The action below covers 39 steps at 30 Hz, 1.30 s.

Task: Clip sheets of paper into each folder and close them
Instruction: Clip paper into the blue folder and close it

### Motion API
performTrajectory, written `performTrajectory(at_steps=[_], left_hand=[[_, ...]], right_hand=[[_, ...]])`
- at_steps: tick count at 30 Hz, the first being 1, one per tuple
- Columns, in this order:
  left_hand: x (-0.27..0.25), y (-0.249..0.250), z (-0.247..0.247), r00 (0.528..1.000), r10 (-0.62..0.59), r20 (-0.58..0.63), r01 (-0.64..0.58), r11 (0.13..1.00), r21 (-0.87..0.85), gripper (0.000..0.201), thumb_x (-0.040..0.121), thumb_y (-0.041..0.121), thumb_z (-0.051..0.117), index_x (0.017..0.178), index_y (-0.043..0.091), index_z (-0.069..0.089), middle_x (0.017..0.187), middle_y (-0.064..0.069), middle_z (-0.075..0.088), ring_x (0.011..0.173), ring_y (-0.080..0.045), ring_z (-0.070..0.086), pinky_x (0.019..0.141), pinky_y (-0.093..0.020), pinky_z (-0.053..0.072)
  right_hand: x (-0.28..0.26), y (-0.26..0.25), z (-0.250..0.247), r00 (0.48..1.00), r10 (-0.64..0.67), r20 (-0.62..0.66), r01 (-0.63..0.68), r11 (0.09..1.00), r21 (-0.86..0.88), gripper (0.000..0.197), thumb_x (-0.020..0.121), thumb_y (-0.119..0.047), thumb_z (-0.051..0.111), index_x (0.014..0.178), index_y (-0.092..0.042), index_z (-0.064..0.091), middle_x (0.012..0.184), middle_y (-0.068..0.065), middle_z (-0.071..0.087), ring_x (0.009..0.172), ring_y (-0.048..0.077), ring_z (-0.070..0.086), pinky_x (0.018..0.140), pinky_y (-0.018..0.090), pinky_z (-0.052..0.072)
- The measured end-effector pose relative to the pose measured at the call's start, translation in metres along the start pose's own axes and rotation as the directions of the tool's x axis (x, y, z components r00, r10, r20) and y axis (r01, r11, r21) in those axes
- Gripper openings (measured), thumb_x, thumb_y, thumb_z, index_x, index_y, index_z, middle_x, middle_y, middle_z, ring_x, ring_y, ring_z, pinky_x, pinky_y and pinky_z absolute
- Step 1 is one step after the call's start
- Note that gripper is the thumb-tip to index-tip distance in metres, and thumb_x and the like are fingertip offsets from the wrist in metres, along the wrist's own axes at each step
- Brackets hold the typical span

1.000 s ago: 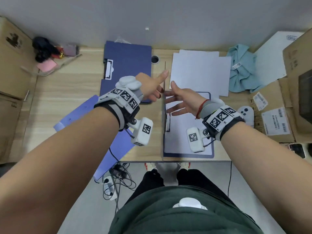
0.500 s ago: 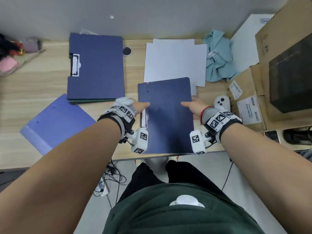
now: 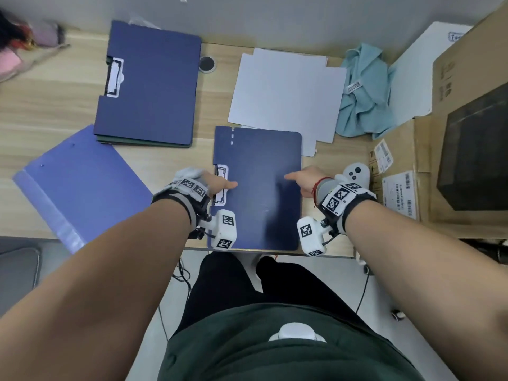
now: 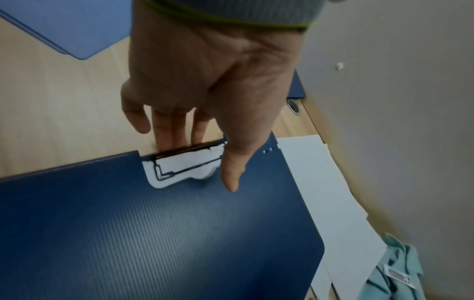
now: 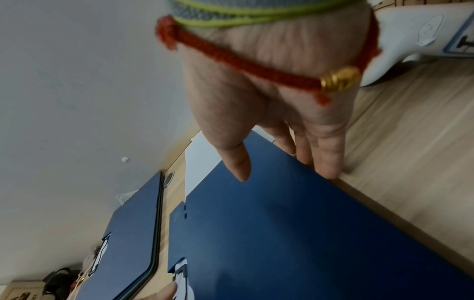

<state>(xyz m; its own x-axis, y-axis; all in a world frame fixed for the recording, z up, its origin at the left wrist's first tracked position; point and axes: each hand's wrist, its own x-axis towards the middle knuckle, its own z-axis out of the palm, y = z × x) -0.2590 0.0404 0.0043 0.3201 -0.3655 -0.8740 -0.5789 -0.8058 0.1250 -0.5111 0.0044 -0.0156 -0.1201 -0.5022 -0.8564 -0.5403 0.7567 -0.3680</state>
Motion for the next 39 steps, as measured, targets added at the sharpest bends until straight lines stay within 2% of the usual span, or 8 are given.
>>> performTrajectory(at_steps=[5,8,11,14,17,26,29,39], left_hand=[[-0.003,-0.003,0.002,0.995,0.101,-0.011,-0.102,0.974,-0.203,0.069,0.067,0.066,0.074,0.102,0.008,0.063,0.113,-0.007,0.065,0.104,-0.028,0.062,0.1,-0.04,0.048],[0.031,-0.004,0.0,0.972,0.197,-0.129,-0.227,0.931,-0.286,0.099,0.035,0.081,0.075,0.112,0.02,0.066,0.107,-0.001,0.071,0.1,-0.027,0.067,0.095,-0.045,0.053],[0.018,0.004,-0.03,0.94,0.285,-0.188,-0.334,0.884,-0.327,0.088,0.05,0.068,0.08,0.115,0.011,0.063,0.105,-0.006,0.072,0.099,-0.029,0.068,0.095,-0.044,0.053],[0.006,0.007,-0.078,0.909,0.36,-0.21,-0.414,0.834,-0.364,0.051,0.061,0.051,0.082,0.085,0.011,0.061,0.08,-0.001,0.064,0.08,-0.024,0.061,0.089,-0.039,0.052],[0.019,-0.003,-0.139,0.889,0.351,-0.296,-0.446,0.813,-0.376,0.064,0.043,0.063,0.083,0.08,0.015,0.062,0.083,-0.001,0.07,0.078,-0.023,0.067,0.09,-0.052,0.056],[0.062,-0.046,-0.277,0.899,0.256,-0.356,-0.332,0.928,-0.17,0.081,0.039,0.09,0.069,0.087,0.024,0.074,0.095,-0.003,0.076,0.085,-0.027,0.071,0.089,-0.041,0.057],[0.065,-0.061,-0.289,0.92,0.237,-0.311,-0.288,0.949,-0.13,0.074,0.034,0.088,0.07,0.076,0.028,0.073,0.081,-0.002,0.077,0.074,-0.024,0.072,0.085,-0.041,0.058],[0.111,-0.086,-0.302,0.971,0.111,-0.214,-0.119,0.993,-0.024,0.091,0.058,0.069,0.074,0.127,0.012,0.057,0.115,-0.011,0.067,0.104,-0.035,0.063,0.099,-0.045,0.048]], right_hand=[[-0.007,-0.006,0.003,1.0,-0.01,-0.003,0.01,0.999,0.035,0.041,0.086,-0.029,0.07,0.118,-0.012,0.051,0.097,0.008,0.053,0.085,0.025,0.061,0.064,0.029,0.049],[-0.01,-0.014,0.007,1.0,-0.015,-0.004,0.015,0.999,0.029,0.034,0.085,-0.029,0.07,0.105,-0.01,0.049,0.079,0.006,0.05,0.064,0.019,0.052,0.059,0.028,0.047],[-0.016,-0.034,0.011,0.999,-0.032,-0.029,0.034,0.996,0.087,0.022,0.085,-0.029,0.069,0.09,-0.013,0.056,0.076,0.005,0.05,0.069,0.018,0.049,0.077,0.033,0.052],[-0.026,-0.068,0.021,0.994,-0.112,-0.019,0.113,0.984,0.137,0.032,0.083,-0.036,0.068,0.108,-0.016,0.062,0.101,0.001,0.065,0.089,0.02,0.062,0.091,0.036,0.054],[-0.04,-0.11,0.041,0.98,-0.197,0.035,0.186,0.962,0.198,0.031,0.09,-0.035,0.063,0.116,-0.018,0.062,0.116,0.001,0.068,0.107,0.025,0.065,0.095,0.048,0.053],[-0.048,-0.222,0.11,0.953,-0.303,0.03,0.274,0.896,0.35,0.011,0.099,-0.014,0.053,0.1,-0.019,0.062,0.094,-0.001,0.069,0.081,0.017,0.066,0.061,0.026,0.052],[-0.036,-0.25,0.124,0.957,-0.29,-0.011,0.276,0.897,0.346,0.013,0.098,-0.015,0.054,0.109,-0.017,0.062,0.101,0.001,0.07,0.09,0.022,0.068,0.07,0.034,0.058],[0.001,-0.298,0.171,0.97,-0.227,-0.084,0.24,0.948,0.209,0.009,0.095,-0.016,0.054,0.091,-0.019,0.06,0.114,0.011,0.068,0.104,0.032,0.066,0.094,0.05,0.054]])
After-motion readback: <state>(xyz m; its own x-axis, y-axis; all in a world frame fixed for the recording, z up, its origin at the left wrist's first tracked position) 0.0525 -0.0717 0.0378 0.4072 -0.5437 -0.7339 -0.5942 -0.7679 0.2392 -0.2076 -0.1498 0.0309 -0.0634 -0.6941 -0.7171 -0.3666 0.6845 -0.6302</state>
